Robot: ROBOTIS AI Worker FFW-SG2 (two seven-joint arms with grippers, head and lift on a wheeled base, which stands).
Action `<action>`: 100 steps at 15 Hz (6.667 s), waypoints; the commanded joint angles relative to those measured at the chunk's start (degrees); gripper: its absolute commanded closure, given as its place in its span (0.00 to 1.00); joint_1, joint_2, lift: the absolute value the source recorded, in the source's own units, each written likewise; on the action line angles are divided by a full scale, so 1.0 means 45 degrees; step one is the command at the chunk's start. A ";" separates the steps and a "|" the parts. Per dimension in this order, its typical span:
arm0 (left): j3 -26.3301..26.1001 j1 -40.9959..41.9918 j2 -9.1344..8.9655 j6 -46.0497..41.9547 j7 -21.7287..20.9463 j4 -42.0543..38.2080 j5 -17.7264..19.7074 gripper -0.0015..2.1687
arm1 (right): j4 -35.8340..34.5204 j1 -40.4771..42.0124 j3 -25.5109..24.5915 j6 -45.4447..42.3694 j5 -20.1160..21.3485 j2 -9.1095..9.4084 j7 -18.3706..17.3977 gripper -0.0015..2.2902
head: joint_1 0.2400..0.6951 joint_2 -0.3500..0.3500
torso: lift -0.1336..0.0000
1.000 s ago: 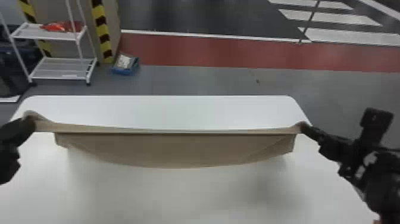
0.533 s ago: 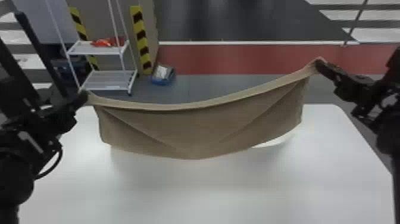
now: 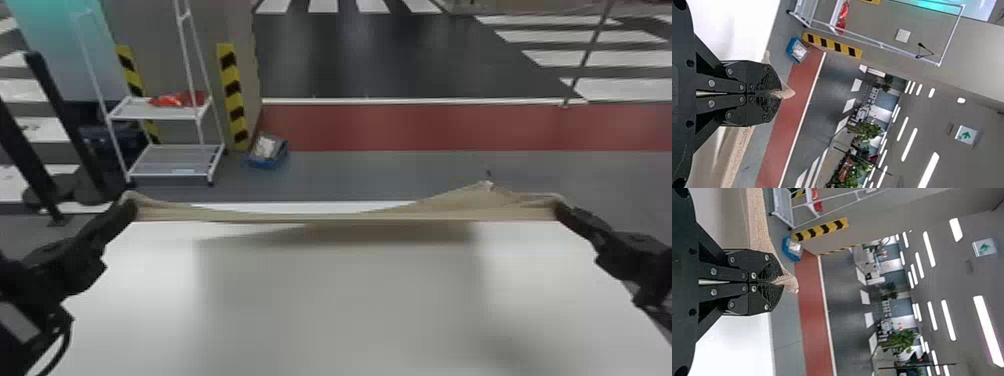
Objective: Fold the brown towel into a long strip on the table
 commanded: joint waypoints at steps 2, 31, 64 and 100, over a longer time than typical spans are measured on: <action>-0.0539 0.2985 -0.0681 -0.1048 -0.0207 -0.0677 -0.0328 0.64 | -0.0401 0.2154 -0.0687 0.1324 -0.0061 -0.0013 0.0226 0.73 | 1.00 0.42 | 0.58; -0.0930 -0.1253 -0.0681 0.4342 0.2273 0.1237 -0.4234 0.64 | -0.0381 -0.1674 -0.1644 1.1246 0.1306 0.0085 0.1789 0.73 | 1.00 0.51 | 0.58; 0.0437 -0.1214 0.0212 -0.7611 -0.0676 0.8053 -0.1382 0.02 | 0.0029 0.2018 0.4313 -0.0433 0.1814 0.1198 0.5695 0.83 | 1.00 0.88 | 0.58; 0.0203 -0.1546 0.0798 -0.7572 -0.3684 0.8835 -0.2144 0.02 | 0.4482 -0.0482 0.5074 -0.5902 0.2692 0.2147 -0.0653 0.46 | 1.00 0.98 | 0.58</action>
